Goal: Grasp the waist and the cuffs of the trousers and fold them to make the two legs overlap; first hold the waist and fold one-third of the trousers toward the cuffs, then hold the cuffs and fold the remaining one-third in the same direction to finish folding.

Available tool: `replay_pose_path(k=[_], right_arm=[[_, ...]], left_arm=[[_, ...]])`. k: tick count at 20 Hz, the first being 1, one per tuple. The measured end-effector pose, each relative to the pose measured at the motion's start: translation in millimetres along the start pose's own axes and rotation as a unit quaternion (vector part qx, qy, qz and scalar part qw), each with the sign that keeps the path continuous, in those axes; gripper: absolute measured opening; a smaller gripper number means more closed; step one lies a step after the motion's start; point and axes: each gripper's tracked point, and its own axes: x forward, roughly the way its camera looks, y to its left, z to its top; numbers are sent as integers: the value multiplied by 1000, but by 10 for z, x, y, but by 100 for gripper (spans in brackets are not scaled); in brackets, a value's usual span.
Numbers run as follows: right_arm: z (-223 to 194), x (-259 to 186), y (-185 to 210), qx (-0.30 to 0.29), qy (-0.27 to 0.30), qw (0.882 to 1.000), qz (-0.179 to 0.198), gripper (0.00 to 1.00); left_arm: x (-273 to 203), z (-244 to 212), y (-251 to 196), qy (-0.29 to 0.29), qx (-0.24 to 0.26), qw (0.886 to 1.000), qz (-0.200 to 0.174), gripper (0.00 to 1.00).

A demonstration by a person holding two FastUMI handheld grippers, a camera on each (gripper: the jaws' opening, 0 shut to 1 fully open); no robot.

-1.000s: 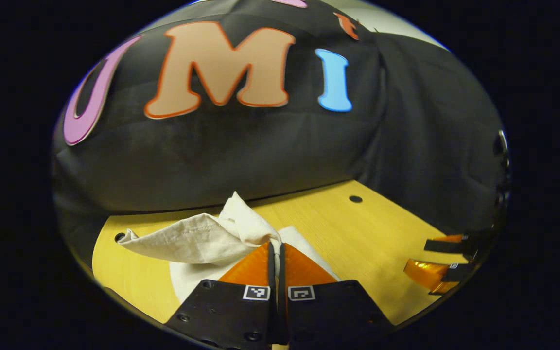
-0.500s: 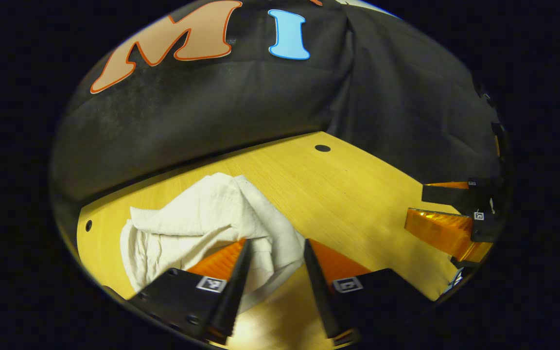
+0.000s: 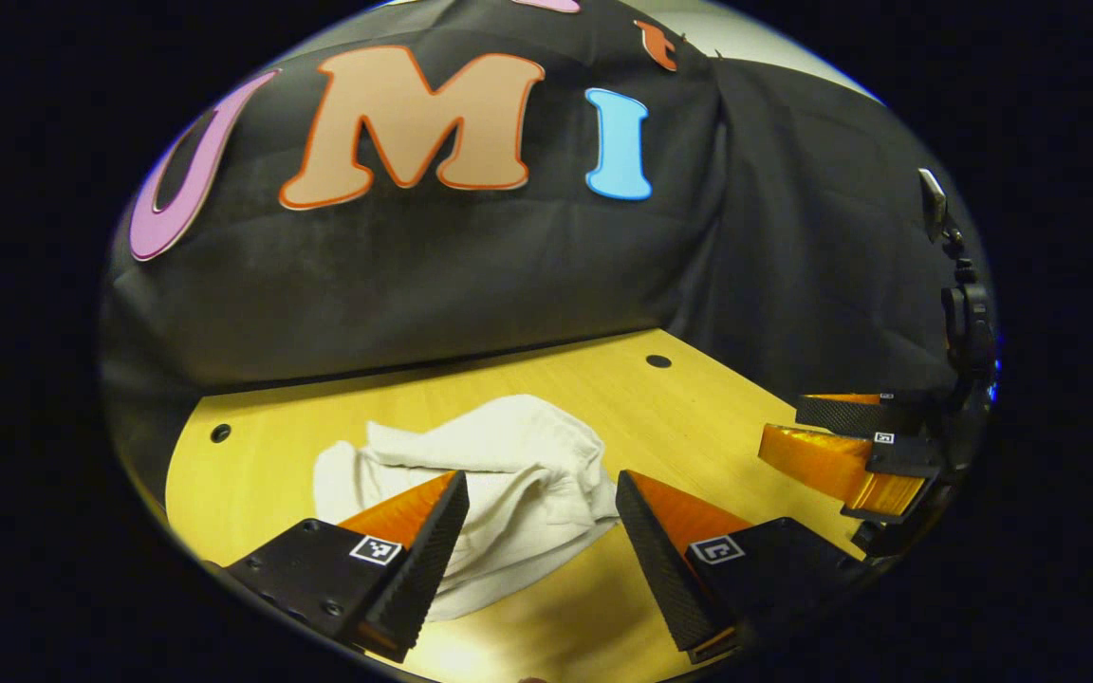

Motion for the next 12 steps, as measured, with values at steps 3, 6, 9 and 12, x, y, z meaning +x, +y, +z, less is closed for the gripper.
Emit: replay_pose_path(k=[3,6,9,12], right_arm=[[278,-138,314,0,-38,999,25,96],[449,-299,601,4,-66,997,49,96],[499,-450,771,4,-79,995,54,96],[437,-615,895,9,-73,996,52,93]], left_arm=[[-384,66,352,-14,-21,999,29,94],[-684,140,616,-28,-30,998,46,95],[-944,113,908,-34,-27,997,70,95],[-1151,-59,1044,-18,-46,996,77,95]])
